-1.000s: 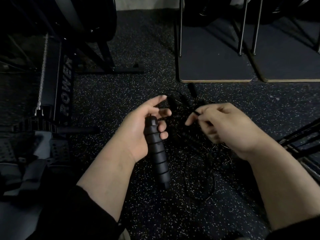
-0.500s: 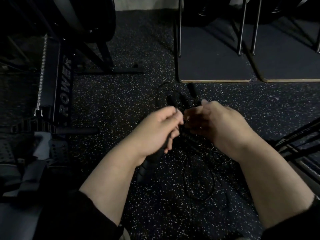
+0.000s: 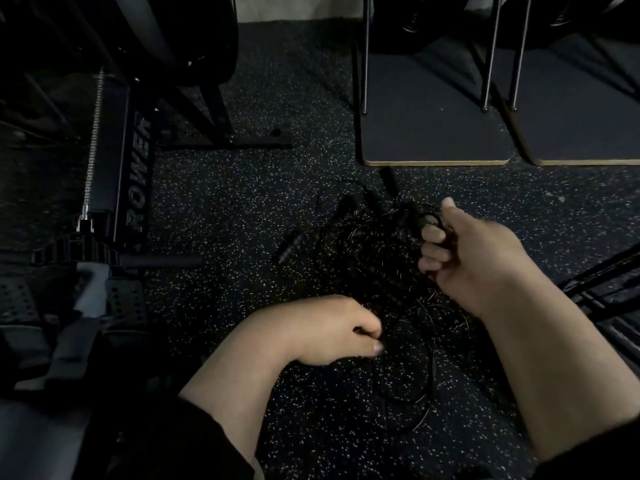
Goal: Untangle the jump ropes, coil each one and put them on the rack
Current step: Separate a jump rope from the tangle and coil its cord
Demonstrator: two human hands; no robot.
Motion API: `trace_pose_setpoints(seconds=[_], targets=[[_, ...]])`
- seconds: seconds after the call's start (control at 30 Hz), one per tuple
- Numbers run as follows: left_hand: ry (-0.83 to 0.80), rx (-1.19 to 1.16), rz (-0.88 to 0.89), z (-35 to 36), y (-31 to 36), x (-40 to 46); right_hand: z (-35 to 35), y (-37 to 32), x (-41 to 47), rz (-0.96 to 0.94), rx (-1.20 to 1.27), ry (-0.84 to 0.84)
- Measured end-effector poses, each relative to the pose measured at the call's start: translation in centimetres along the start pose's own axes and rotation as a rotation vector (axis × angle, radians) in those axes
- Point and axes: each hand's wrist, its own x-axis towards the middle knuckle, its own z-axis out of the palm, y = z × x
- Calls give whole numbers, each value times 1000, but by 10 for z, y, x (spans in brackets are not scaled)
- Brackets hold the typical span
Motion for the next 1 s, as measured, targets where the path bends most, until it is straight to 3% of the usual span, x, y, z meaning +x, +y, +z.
trace_pose_setpoints(seconds=[0.17, 0.4, 0.5, 0.57, 0.63, 0.77, 0.9, 1.0], targets=[[-64, 1, -87, 5, -11, 5, 1, -4, -2, -101, -90, -43], [298, -439, -50, -2, -19, 7, 4, -12, -10, -265, -250, -45], [534, -854, -96, -5, -14, 10, 4, -8, -12, -294, -369, -128], [589, -1179, -116, -12, -9, 11, 5, -6, -14, -292, -470, -207], [587, -1358, -111, -18, -4, 12, 6, -3, -16, -260, -591, -284], [556, -1410, -137, -19, 1, 19, 2, 5, -18, -145, -802, -447], [561, -1428, -120, -14, 2, 27, -2, 7, -21, -24, -831, -504], [546, -1377, -23, -13, 1, 27, -4, 16, -15, 108, -772, -321]])
